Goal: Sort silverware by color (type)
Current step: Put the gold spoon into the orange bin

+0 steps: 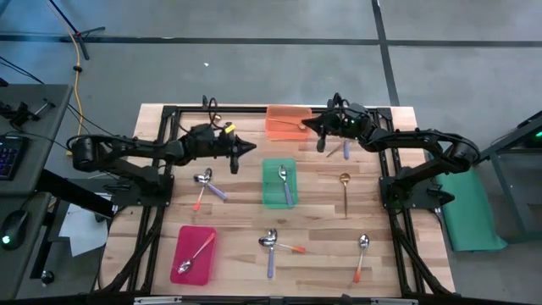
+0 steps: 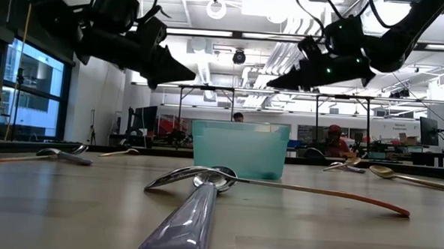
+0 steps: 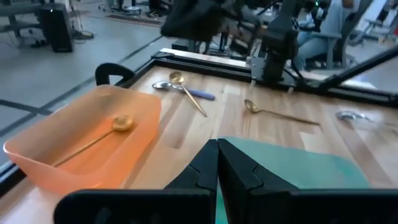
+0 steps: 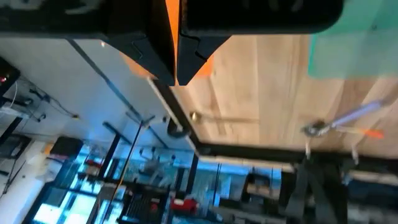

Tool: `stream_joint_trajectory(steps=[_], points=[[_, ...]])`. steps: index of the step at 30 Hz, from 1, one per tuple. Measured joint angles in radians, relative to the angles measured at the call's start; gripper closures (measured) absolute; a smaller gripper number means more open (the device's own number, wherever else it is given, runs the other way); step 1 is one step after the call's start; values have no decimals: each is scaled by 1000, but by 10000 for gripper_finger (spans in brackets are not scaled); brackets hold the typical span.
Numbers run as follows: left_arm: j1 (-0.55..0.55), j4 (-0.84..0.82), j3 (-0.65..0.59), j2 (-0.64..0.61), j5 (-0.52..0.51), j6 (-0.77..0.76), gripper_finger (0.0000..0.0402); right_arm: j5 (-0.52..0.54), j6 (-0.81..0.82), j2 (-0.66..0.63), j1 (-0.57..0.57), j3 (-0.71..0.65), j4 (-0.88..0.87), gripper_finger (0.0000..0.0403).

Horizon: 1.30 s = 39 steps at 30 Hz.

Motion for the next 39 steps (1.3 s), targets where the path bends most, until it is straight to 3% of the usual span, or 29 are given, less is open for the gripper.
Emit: stream_joint_trajectory(steps=[4, 10, 16, 23, 28, 32, 39], points=[[0, -5, 0, 0, 1, 53, 401, 1, 87, 0, 2, 59, -29, 403], [-3, -28, 0, 0, 0, 104, 401, 44, 218, -1, 44, 157, -271, 394], [-8, -32, 0, 0, 0, 96, 401, 289, 159, -1, 173, 171, -417, 367], [-40, -37, 0, 0, -1, 119, 401, 422, 170, 0, 294, 170, -456, 333], [-59, -59, -5, 0, -53, 136, 401, 585, 171, 0, 371, 169, -494, 319], [-48, 37, -81, 0, -79, 136, 401, 651, 172, 0, 415, 169, -520, 313], [-36, 243, -251, 0, -77, 122, 401, 651, 242, 0, 461, 176, -614, 313]])
